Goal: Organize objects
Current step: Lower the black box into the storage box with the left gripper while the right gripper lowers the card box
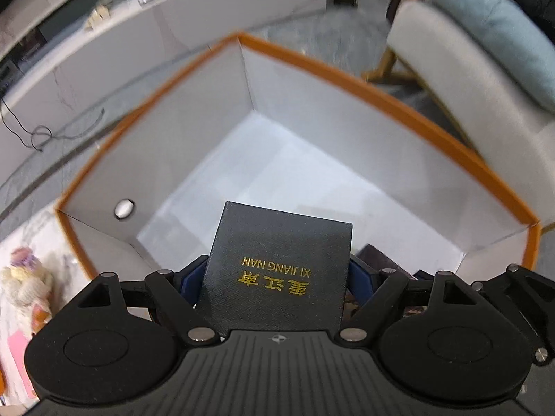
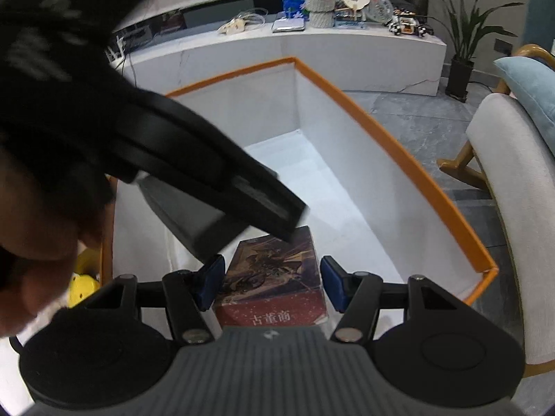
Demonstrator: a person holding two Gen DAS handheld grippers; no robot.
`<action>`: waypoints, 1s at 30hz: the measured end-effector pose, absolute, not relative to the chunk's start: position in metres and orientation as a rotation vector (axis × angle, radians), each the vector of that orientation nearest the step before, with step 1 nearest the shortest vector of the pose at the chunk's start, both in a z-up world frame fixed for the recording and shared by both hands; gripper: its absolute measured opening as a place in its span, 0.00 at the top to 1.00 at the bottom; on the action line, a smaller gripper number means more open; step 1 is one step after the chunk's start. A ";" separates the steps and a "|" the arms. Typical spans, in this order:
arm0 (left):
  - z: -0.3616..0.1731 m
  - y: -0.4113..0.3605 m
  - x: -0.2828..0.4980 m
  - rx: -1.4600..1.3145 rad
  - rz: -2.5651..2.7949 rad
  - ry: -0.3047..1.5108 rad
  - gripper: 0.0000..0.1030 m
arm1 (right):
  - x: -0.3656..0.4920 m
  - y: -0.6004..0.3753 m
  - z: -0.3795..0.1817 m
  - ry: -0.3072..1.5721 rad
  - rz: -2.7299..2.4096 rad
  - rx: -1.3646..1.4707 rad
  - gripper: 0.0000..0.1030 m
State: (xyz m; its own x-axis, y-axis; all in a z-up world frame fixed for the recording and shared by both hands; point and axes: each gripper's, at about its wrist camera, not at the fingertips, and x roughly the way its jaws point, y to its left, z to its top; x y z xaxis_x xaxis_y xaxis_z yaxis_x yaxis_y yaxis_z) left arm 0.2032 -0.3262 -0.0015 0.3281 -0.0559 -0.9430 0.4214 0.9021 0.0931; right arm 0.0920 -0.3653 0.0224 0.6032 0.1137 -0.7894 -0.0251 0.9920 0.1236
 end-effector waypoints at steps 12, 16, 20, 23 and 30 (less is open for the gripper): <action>-0.035 -0.329 0.198 0.436 -0.309 1.318 0.08 | 0.099 -0.356 0.003 0.997 0.091 -0.024 0.40; -0.039 -0.325 0.196 0.464 -0.303 1.322 0.08 | 0.099 -0.354 0.001 1.008 0.094 -0.049 0.40; -0.039 -0.326 0.194 0.498 -0.304 1.318 0.08 | 0.101 -0.352 0.000 1.024 0.099 -0.079 0.40; -0.039 -0.329 0.192 0.545 -0.296 1.309 0.07 | 0.101 -0.346 -0.002 1.043 0.100 -0.128 0.40; -0.034 -0.326 0.191 0.526 -0.318 1.293 0.07 | 0.098 -0.345 0.008 1.029 0.092 -0.137 0.36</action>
